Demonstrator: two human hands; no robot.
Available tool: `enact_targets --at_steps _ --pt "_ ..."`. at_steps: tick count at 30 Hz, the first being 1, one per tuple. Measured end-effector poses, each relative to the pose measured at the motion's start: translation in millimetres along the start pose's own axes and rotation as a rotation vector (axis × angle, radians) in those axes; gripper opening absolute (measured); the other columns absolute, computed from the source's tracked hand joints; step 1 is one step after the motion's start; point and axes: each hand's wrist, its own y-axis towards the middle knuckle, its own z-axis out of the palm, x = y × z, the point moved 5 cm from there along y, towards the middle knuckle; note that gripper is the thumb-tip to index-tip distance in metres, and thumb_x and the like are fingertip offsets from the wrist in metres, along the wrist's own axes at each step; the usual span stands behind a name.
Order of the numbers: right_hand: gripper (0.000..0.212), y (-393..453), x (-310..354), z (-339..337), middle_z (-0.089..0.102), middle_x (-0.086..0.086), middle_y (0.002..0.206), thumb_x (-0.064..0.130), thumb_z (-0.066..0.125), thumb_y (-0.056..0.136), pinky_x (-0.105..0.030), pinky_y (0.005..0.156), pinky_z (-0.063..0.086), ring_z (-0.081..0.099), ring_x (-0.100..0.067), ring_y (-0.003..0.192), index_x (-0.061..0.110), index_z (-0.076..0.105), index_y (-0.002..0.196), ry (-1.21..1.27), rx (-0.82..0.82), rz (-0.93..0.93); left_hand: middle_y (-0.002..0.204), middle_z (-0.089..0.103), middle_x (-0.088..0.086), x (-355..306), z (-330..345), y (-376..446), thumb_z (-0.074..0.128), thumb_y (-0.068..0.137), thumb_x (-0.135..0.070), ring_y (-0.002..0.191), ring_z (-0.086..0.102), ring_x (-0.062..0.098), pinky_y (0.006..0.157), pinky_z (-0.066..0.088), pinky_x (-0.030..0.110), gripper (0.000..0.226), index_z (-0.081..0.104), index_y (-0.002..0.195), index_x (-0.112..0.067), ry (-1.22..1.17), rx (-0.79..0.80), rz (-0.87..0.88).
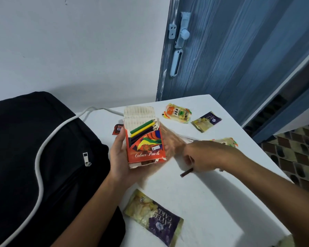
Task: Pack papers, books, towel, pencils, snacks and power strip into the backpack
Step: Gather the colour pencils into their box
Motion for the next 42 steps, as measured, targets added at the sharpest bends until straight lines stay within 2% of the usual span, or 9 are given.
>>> enact_targets --at_steps 5,12,16,19,23,27,30,35,42 --pt "0.022 1.0 8.1 12.9 0.052 0.001 0.088 0.035 0.06 0.083 -0.03 0.057 0.032 0.051 -0.022 0.077 0.022 0.043 0.082 -0.187 -0.133 -0.038 0.127 0.062 0.016 0.6 0.9 0.2 0.04 0.085 -0.059 0.107 0.064 0.035 0.082 0.054 0.053 0.06 0.063 0.125 -0.02 0.01 -0.018 0.008" --pt "0.037 -1.5 21.8 19.3 0.048 -0.002 0.077 0.021 0.059 0.077 -0.03 0.062 0.032 0.046 -0.024 0.07 0.02 0.026 0.061 -0.143 -0.215 -0.102 0.128 0.061 0.015 1.9 1.0 0.4 0.037 0.088 -0.06 0.107 0.064 0.033 0.085 0.054 0.052 0.062 0.056 0.132 -0.02 0.019 -0.022 0.002" --pt "0.028 0.1 15.1 10.8 0.054 0.004 0.072 0.034 0.059 0.076 -0.029 0.05 0.03 0.051 -0.021 0.065 0.02 0.038 0.064 -0.02 -0.2 -0.117 0.121 0.065 0.016 2.0 1.7 -0.3 0.037 0.088 -0.059 0.1 0.067 0.034 0.074 0.056 0.05 0.058 0.065 0.121 -0.019 0.008 -0.028 0.007" --pt "0.017 -3.2 10.8 -12.9 0.055 0.008 0.066 0.024 0.069 0.071 -0.027 0.049 0.036 0.05 -0.012 0.057 0.019 0.053 0.067 0.248 -0.137 -0.123 0.127 0.061 0.017 1.1 1.0 -0.6 0.04 0.084 -0.061 0.11 0.061 0.038 0.083 0.053 0.055 0.06 0.064 0.123 -0.021 0.04 -0.028 -0.002" --pt "0.01 -3.0 11.9 -49.3 0.054 0.012 0.063 0.022 0.067 0.07 -0.03 0.054 0.041 0.048 -0.003 0.058 0.018 0.059 0.074 0.406 -0.405 -0.186 0.13 0.059 0.017 1.7 1.9 -0.3 0.037 0.087 -0.06 0.11 0.061 0.035 0.079 0.055 0.05 0.064 0.057 0.132 -0.019 0.03 -0.005 0.004" --pt "0.006 -0.1 24.6 -71.5 0.061 0.009 0.078 0.021 0.057 0.074 -0.033 0.067 0.043 0.05 -0.012 0.079 0.022 0.061 0.079 0.364 -0.786 -0.3 0.131 0.058 0.018 3.8 4.6 -1.6 0.034 0.09 -0.061 0.107 0.062 0.035 0.082 0.055 0.051 0.065 0.054 0.134 -0.017 0.072 0.023 -0.023" --pt "0.013 7.1 34.8 -75.9 0.066 0.003 0.086 0.012 0.059 0.08 -0.03 0.069 0.039 0.047 -0.016 0.088 0.014 0.068 0.089 0.307 -0.918 -0.337 0.128 0.059 0.019 4.5 7.0 -4.2 0.032 0.09 -0.062 0.104 0.063 0.038 0.088 0.049 0.059 0.066 0.058 0.129 -0.016 0.109 0.051 -0.059" --pt "0.019 11.5 45.2 -81.2 0.067 0.002 0.091 0.016 0.057 0.086 -0.034 0.076 0.04 0.048 -0.021 0.093 0.015 0.072 0.097 0.13 -1.025 -0.301 0.141 0.043 0.029 10.6 1.7 -2.9 0.036 0.085 -0.069 0.13 0.035 0.056 0.104 0.026 0.07 0.08 0.048 0.137 -0.01 0.16 0.107 -0.123" --pt "0.02 11.5 51.1 -74.6 0.064 0.002 0.088 0.015 0.059 0.083 -0.041 0.069 0.045 0.051 -0.023 0.088 0.017 0.076 0.093 0.063 -1.013 -0.383 0.133 0.053 0.026 6.3 -2.4 0.0 0.038 0.083 -0.069 0.116 0.054 0.044 0.101 0.039 0.062 0.079 0.054 0.132 -0.009 0.16 0.072 -0.076"
